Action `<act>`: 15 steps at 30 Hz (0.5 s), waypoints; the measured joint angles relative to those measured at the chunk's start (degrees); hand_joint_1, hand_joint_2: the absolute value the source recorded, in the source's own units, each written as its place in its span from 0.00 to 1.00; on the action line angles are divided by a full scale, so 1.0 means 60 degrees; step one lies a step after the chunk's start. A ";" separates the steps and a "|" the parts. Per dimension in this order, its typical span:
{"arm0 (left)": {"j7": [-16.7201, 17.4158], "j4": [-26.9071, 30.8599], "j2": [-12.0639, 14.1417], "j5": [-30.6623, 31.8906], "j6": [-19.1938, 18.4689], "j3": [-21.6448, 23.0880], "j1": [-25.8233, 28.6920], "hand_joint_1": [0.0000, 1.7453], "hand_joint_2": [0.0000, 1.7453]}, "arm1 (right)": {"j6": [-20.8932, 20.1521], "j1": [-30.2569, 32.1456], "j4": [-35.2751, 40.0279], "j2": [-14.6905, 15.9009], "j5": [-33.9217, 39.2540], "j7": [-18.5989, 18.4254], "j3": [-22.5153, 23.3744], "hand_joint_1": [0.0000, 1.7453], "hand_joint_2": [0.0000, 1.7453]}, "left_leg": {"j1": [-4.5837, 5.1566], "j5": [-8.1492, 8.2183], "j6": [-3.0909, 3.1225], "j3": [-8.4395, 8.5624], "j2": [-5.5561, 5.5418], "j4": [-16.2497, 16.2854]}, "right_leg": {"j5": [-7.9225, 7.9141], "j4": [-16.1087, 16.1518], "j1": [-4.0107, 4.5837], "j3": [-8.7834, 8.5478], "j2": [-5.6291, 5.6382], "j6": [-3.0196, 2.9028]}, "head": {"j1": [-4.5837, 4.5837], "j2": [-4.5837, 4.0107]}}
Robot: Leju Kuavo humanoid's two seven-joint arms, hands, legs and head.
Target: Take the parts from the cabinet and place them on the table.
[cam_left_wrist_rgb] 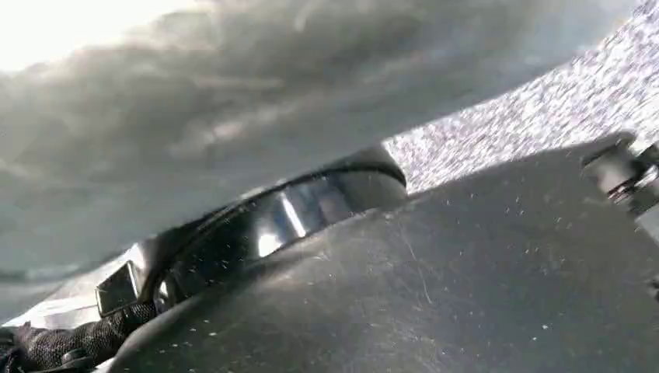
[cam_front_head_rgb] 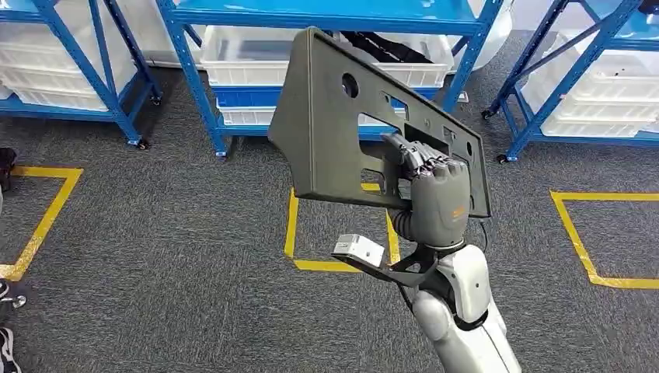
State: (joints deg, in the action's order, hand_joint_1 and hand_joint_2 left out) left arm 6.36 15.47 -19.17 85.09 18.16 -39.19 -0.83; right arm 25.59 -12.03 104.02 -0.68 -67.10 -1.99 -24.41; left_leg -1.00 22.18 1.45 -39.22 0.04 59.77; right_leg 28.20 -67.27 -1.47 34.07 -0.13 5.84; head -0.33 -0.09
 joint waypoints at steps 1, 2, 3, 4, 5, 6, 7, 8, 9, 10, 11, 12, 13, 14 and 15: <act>-0.0007 0.0000 0.0000 0.0011 0.0000 -0.0004 -0.0002 0.00 0.00 | 0.0011 -0.0017 0.0000 0.0004 0.0000 0.0018 0.0000 1.00 1.00 | 0.0009 -0.0093 -0.0064 -0.0067 -0.0015 0.0013 | 0.0027 0.0900 -0.0006 -0.0581 0.0002 -0.0031 | 0.0004 0.0000; -0.0011 0.0022 0.0000 0.0015 0.0004 -0.0011 -0.0002 0.00 0.00 | 0.0018 -0.0036 0.0000 0.0004 0.0000 0.0033 0.0000 1.00 1.00 | 0.0049 -0.0197 -0.0142 -0.0163 -0.0016 0.0012 | 0.0363 0.1642 0.0085 -0.1079 0.0015 -0.0167 | -0.0018 0.0000; -0.0015 0.0022 0.0000 0.0029 0.0000 -0.0011 0.0014 0.00 0.00 | 0.0033 -0.0002 0.0000 0.0011 0.0000 0.0040 0.0015 1.00 1.00 | 0.0047 -0.0320 -0.0193 -0.0143 -0.0007 -0.0076 | 0.0300 0.1580 0.0112 -0.0973 0.0062 -0.0320 | 0.0059 0.0000; -0.0018 0.0022 0.0000 0.0026 0.0000 -0.0015 0.0018 0.00 0.00 | 0.0036 -0.0003 -0.0004 0.0036 0.0004 0.0040 0.0040 1.00 1.00 | 0.0036 -0.0426 -0.0240 -0.0131 -0.0008 -0.0102 | 0.0254 0.1624 0.0122 -0.0841 0.0088 -0.0314 | -0.0015 0.0000; -0.0018 0.0022 0.0000 0.0029 0.0000 -0.0014 0.0018 0.00 0.00 | 0.0036 0.0003 -0.0004 0.0040 0.0004 0.0040 0.0055 1.00 1.00 | 0.0030 -0.0527 -0.0306 -0.0131 -0.0016 -0.0175 | 0.0210 0.1573 0.0140 -0.0780 0.0096 -0.0388 | 0.0011 0.0000; -0.0022 0.0022 0.0000 0.0025 0.0000 -0.0018 0.0043 0.00 0.00 | 0.0036 -0.0002 -0.0007 0.0044 0.0000 0.0040 0.0069 1.00 1.00 | 0.0040 -0.0600 -0.0389 -0.0165 -0.0049 -0.0223 | 0.0095 0.1623 0.0089 -0.0701 0.0080 -0.0527 | -0.0004 0.0000; -0.0022 0.0025 0.0004 0.0026 0.0000 -0.0025 0.0041 0.00 0.00 | 0.0036 -0.0022 -0.0007 0.0044 0.0003 0.0040 0.0069 1.00 1.00 | -0.0003 -0.0277 -0.0417 -0.0254 -0.0041 -0.0107 | -0.0010 0.1631 -0.0037 -0.0725 0.0043 -0.0653 | 0.0015 0.0000; -0.0022 0.0029 0.0007 0.0026 0.0000 -0.0029 0.0038 0.00 0.00 | 0.0036 -0.0016 -0.0007 0.0044 0.0004 0.0040 0.0073 1.00 1.00 | -0.0004 0.0361 -0.0430 -0.0353 -0.0029 0.0287 | -0.0125 0.1622 -0.0013 -0.0617 0.0033 -0.0797 | 0.0025 0.0000; -0.0022 0.0029 0.0007 0.0026 0.0000 -0.0029 0.0037 0.00 0.00 | 0.0036 -0.0013 -0.0007 0.0044 0.0000 0.0040 0.0077 1.00 1.00 | -0.0011 0.1010 -0.0459 -0.0492 -0.0034 0.0986 | -0.0223 0.1621 0.0009 -0.0511 0.0022 -0.0853 | 0.0069 0.0000; -0.0022 0.0033 0.0007 0.0025 0.0000 -0.0033 0.0036 0.00 0.00 | 0.0036 -0.0012 -0.0007 0.0044 0.0004 0.0040 0.0080 1.00 1.00 | -0.0011 0.1508 -0.0493 -0.0662 -0.0039 0.1816 | -0.0320 0.1614 0.0029 -0.0397 0.0017 -0.0875 | 0.0062 0.0000; -0.0022 0.0033 0.0015 0.0025 0.0000 -0.0036 0.0036 0.00 0.00 | 0.0036 -0.0014 -0.0007 0.0044 0.0011 0.0047 0.0080 1.00 1.00 | -0.0011 0.1770 -0.0520 -0.0774 -0.0039 0.2515 | -0.0410 0.1598 0.0055 -0.0277 0.0009 -0.0883 | 0.0062 0.0000; -0.0022 0.0033 0.0015 0.0026 0.0000 -0.0040 0.0035 0.00 0.00 | 0.0036 -0.0014 -0.0007 0.0044 0.0018 0.0055 0.0080 1.00 1.00 | -0.0012 0.1740 -0.0526 -0.0746 -0.0038 0.2922 | -0.0493 0.1576 0.0072 -0.0144 0.0006 -0.0876 | 0.0062 0.0000; -0.0022 0.0033 0.0015 0.0026 0.0000 -0.0047 0.0032 0.00 0.00 | 0.0036 -0.0015 -0.0007 0.0044 0.0044 0.0069 0.0080 1.00 1.00 | -0.0012 0.1515 -0.0522 -0.0525 -0.0037 0.2884 | -0.0566 0.1544 0.0079 -0.0014 0.0001 -0.0848 | 0.0066 0.0000; -0.0022 0.0036 0.0015 0.0033 0.0000 -0.0058 0.0028 0.00 0.00 | 0.0033 -0.0016 -0.0007 0.0044 0.0091 0.0095 0.0080 1.00 1.00 | -0.0015 0.1197 -0.0513 -0.0146 -0.0036 0.2520 | -0.0632 0.1498 0.0078 0.0108 -0.0002 -0.0836 | 0.0066 0.0000; -0.0018 0.0036 0.0015 0.0036 0.0000 -0.0073 0.0018 0.00 0.00 | 0.0029 -0.0024 -0.0011 0.0036 0.0106 0.0113 0.0084 1.00 1.00 | -0.0026 0.0906 -0.0493 0.0460 -0.0036 0.1799 | -0.0690 0.1445 0.0075 0.0226 0.0001 -0.0793 | 0.0066 0.0000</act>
State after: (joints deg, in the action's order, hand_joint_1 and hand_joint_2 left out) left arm 6.25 15.69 -19.08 85.31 18.16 -39.63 -0.72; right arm 25.77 -12.17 103.95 -0.46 -66.47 -1.31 -23.91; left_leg -1.15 27.62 -1.50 -36.46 -0.17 70.57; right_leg 24.06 -58.60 -1.02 35.42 -0.13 1.08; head 0.07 -0.09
